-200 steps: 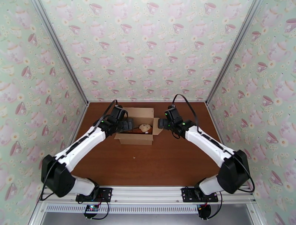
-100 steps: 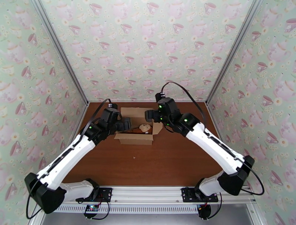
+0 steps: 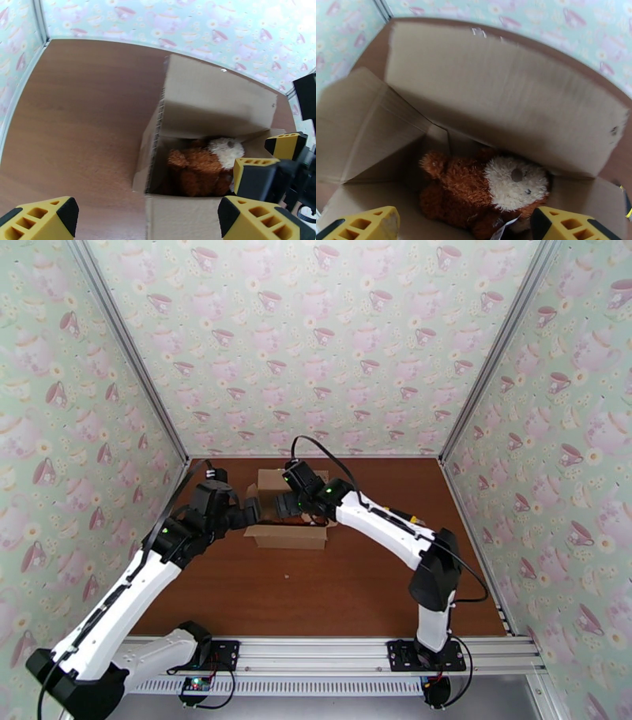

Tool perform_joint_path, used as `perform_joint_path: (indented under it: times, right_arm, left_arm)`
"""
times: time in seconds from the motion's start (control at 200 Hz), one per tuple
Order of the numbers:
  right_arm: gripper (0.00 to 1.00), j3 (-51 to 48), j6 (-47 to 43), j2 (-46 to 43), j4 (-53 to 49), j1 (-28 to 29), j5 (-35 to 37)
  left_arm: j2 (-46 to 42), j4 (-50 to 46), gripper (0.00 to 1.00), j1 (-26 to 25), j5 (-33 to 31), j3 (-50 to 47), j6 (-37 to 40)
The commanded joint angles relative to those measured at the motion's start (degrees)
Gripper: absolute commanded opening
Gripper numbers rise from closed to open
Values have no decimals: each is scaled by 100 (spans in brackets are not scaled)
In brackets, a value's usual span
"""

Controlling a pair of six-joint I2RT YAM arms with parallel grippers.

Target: Unpack the express box

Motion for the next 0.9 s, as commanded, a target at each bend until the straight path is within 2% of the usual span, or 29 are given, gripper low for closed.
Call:
perform_joint_path:
  times: [0.0, 0.476, 0.891]
  right_arm:
    - [91, 200, 287, 238, -60, 4, -190]
    - [98, 381, 581, 1184, -131, 5, -218]
    - [99, 585, 808, 1903, 27, -18, -261]
  left_arm:
    - [-122, -35, 100, 135, 123, -132, 130]
    - [-190, 83, 100, 415, 400, -353, 191]
    - [-192, 48, 100, 552, 476, -361, 257]
